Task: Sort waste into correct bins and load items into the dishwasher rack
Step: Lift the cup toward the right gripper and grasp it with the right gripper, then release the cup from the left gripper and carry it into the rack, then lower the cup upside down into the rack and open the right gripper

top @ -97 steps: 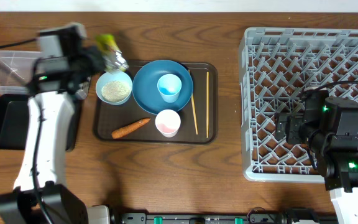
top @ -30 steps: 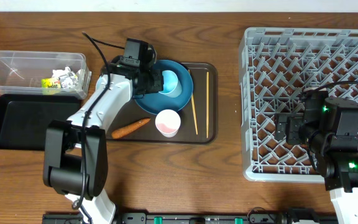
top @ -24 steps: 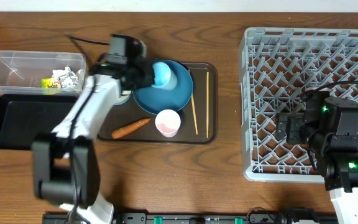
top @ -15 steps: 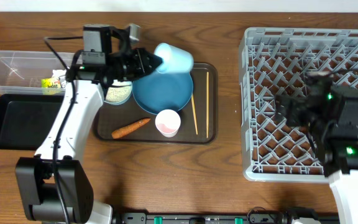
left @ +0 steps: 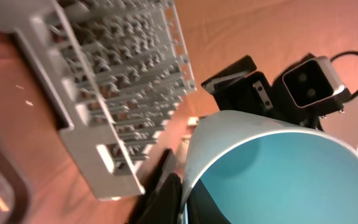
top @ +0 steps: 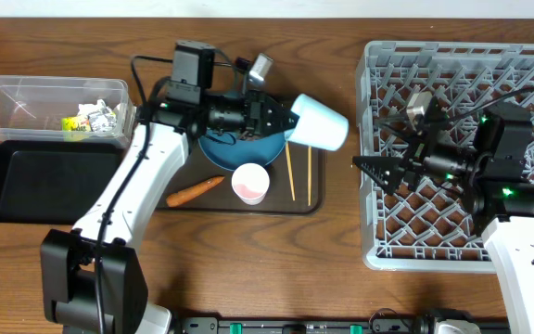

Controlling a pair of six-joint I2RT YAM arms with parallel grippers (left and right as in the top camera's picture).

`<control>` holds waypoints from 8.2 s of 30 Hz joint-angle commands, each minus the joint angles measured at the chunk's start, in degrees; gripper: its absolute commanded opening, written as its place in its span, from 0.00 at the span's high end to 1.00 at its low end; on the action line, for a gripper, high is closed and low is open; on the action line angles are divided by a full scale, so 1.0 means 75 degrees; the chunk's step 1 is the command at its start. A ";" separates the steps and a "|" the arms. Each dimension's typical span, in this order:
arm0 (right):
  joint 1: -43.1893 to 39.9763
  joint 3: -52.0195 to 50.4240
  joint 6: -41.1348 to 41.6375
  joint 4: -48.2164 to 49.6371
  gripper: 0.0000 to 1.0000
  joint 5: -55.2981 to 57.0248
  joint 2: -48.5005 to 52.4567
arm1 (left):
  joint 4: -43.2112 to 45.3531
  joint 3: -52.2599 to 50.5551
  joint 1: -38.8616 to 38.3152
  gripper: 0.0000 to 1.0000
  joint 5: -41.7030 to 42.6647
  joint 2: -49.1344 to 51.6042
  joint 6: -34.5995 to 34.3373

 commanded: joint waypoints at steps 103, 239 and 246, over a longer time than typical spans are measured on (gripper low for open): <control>-0.5394 0.4001 0.3296 -0.6172 0.41 0.9171 0.2457 | -0.4596 0.0041 0.1950 0.11 -0.9288 -0.3028 0.1402; -0.5421 0.3716 0.3305 -0.4001 0.01 0.7766 0.3780 | -0.4980 0.0041 0.1953 0.10 -0.9052 -0.3028 0.1405; -0.5164 0.3716 0.2366 -0.4179 0.01 0.5342 0.3596 | -0.4978 0.0041 0.1953 0.01 -0.9052 -0.3028 0.1402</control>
